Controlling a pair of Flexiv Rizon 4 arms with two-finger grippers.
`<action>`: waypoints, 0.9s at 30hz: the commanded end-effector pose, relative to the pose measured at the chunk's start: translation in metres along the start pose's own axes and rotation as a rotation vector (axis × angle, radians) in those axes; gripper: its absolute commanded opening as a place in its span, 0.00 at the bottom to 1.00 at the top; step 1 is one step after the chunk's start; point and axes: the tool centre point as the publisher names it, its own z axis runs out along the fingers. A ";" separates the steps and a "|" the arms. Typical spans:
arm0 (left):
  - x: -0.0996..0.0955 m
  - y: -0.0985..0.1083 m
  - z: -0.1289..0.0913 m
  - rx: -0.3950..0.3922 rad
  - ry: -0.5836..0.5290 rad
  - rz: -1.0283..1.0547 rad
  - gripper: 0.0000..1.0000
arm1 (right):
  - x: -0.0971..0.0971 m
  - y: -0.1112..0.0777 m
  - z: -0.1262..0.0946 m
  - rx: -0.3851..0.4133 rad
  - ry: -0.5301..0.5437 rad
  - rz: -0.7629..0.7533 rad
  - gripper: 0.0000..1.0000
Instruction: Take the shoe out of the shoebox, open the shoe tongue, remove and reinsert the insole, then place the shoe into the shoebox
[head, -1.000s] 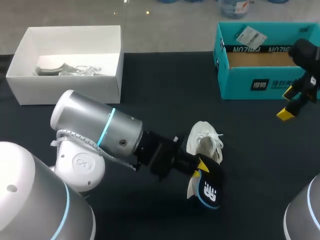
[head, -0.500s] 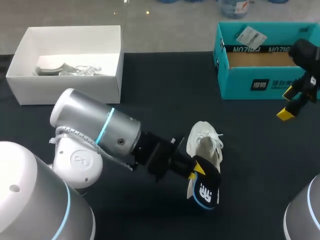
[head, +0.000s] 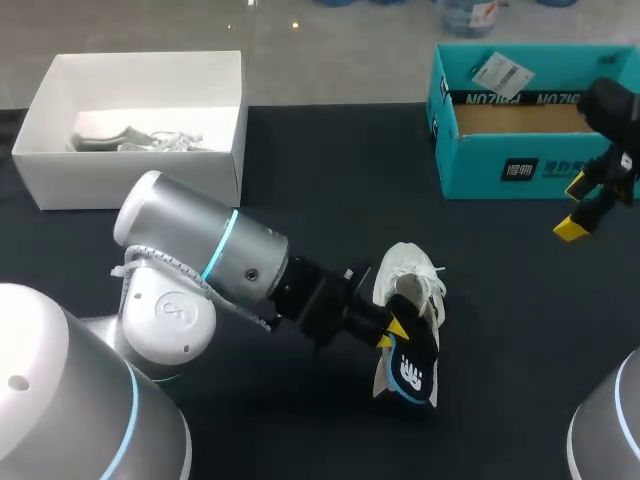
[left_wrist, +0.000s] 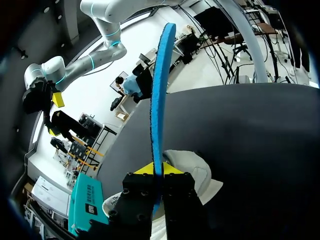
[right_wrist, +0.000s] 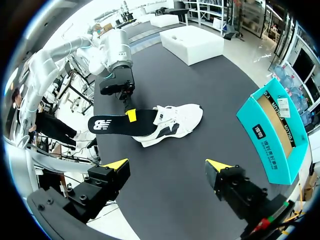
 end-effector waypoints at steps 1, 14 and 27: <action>-0.009 0.013 0.015 0.001 0.018 0.003 0.00 | -0.002 0.001 0.001 0.004 0.002 0.000 1.00; -0.013 0.052 0.017 -0.132 0.047 0.129 0.00 | -0.002 0.001 0.001 0.004 0.002 0.000 1.00; -0.014 0.045 0.002 -0.138 0.034 0.156 0.49 | -0.002 0.001 0.001 0.004 0.002 0.000 1.00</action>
